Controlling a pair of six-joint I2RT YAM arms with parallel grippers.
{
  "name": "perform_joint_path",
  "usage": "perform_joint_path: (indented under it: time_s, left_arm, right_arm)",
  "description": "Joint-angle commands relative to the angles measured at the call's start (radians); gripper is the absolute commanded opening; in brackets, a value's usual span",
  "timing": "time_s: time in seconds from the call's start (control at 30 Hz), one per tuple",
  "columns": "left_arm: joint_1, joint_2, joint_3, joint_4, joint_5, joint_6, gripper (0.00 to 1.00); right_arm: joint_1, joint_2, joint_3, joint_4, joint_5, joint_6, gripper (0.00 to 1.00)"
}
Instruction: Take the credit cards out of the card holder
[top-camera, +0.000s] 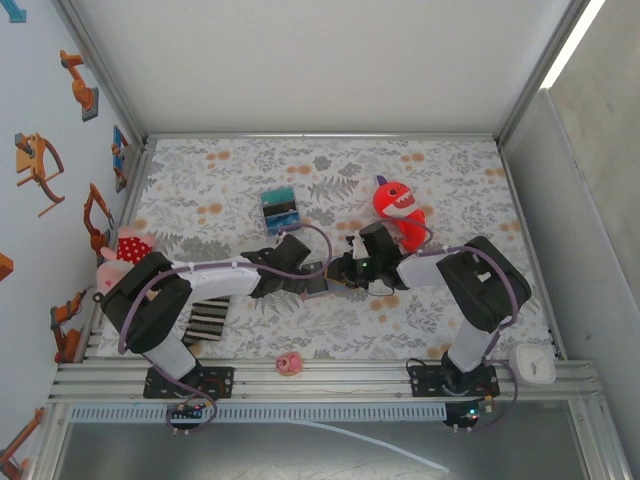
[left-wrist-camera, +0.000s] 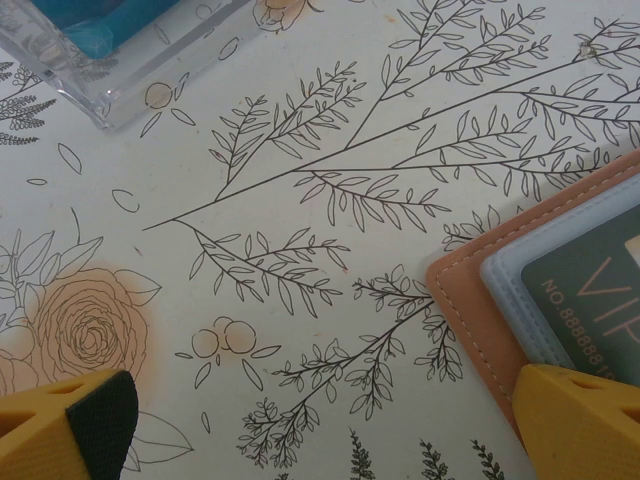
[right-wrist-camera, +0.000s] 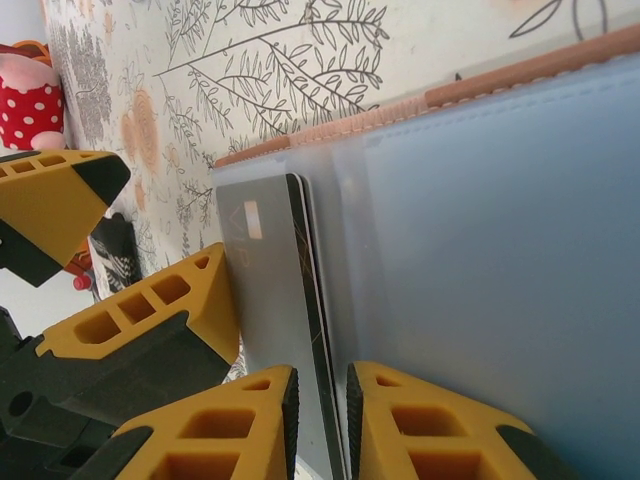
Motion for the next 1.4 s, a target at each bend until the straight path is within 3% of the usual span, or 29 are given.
perform_joint_path:
  time_s: [0.0,0.37,0.67,0.83,1.07,1.37]
  left_arm:
    - [-0.003,0.027,0.015,-0.032,-0.003,0.016,0.97]
    - [-0.005,0.032,0.02,-0.039,-0.008,0.019,0.97]
    - [-0.009,0.031,0.019,-0.043,-0.013,0.02,0.97]
    - [-0.013,0.03,0.021,-0.041,-0.014,0.024,0.97]
    - [-0.016,0.031,0.023,-0.043,-0.014,0.027,0.97]
    - [-0.016,0.042,0.026,-0.054,-0.031,0.016,0.97]
  right_arm:
    - [0.015,0.021,0.004,0.002,-0.012,0.013,0.2]
    - [0.022,0.029,0.003,0.056,-0.036,0.045,0.19]
    - [0.022,0.046,-0.033,0.274,-0.102,0.142,0.14]
    - [0.022,0.082,-0.031,0.301,-0.106,0.15,0.15]
    - [0.022,0.121,-0.009,0.328,-0.109,0.16,0.25]
    - [0.015,0.099,-0.024,0.365,-0.119,0.174,0.19]
